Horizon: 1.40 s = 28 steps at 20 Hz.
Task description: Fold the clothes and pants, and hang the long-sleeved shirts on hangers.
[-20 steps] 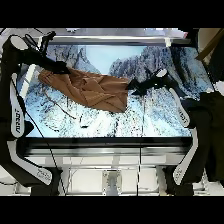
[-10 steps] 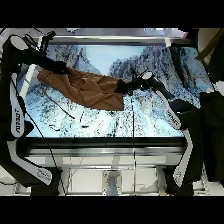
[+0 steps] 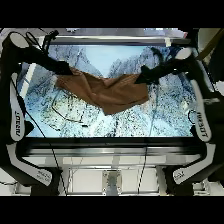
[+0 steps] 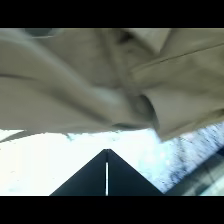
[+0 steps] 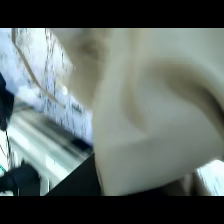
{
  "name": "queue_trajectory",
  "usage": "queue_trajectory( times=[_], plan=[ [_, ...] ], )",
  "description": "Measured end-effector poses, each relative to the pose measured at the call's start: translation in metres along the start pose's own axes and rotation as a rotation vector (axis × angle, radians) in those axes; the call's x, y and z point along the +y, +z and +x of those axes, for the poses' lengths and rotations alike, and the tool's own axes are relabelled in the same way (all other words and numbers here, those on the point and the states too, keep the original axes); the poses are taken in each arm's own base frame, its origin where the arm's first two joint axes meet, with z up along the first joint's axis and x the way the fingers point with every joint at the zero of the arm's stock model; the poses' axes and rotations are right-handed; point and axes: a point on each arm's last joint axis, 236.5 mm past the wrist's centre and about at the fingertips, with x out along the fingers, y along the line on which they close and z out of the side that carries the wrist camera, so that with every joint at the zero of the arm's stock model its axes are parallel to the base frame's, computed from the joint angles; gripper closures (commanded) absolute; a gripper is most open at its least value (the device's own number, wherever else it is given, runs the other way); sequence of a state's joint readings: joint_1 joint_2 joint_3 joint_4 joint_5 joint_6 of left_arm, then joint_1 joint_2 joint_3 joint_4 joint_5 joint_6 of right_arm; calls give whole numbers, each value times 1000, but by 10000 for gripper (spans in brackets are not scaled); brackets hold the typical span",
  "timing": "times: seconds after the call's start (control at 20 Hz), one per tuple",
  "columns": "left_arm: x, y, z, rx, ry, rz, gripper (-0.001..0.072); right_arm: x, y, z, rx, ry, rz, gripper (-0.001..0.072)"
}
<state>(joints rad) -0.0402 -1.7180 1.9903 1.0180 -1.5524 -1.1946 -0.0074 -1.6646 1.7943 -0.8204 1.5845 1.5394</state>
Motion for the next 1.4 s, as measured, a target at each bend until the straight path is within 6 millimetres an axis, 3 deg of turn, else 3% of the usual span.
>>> queue_trajectory(
  times=[0.15,0.3,0.4,0.55,0.65,0.75,0.85,0.95,1.15,1.4],
  plan=[
    [-57,0,39,59,-66,110,690,7,-22,-54,-33,-43,34,698],
    [-119,-9,110,128,-139,218,689,9,-29,-74,-63,-62,105,698],
    [-155,-21,165,171,-177,270,689,13,-23,-77,-96,-40,149,698],
    [-194,-44,238,205,-204,320,690,28,-5,-75,-163,24,176,698],
    [-206,-55,270,211,-206,333,689,39,5,-69,-191,52,172,698],
    [-204,-58,281,212,-195,336,689,48,10,-56,-195,60,160,698],
    [-184,-56,277,224,-159,335,689,51,12,-38,-181,37,143,698],
    [-152,-55,253,264,-107,329,689,55,10,-17,-156,13,118,698],
    [-69,-59,166,363,17,258,689,76,17,32,-154,-7,52,698],
    [2,-61,60,338,120,116,689,120,49,125,-277,52,-27,681]
  ],
)
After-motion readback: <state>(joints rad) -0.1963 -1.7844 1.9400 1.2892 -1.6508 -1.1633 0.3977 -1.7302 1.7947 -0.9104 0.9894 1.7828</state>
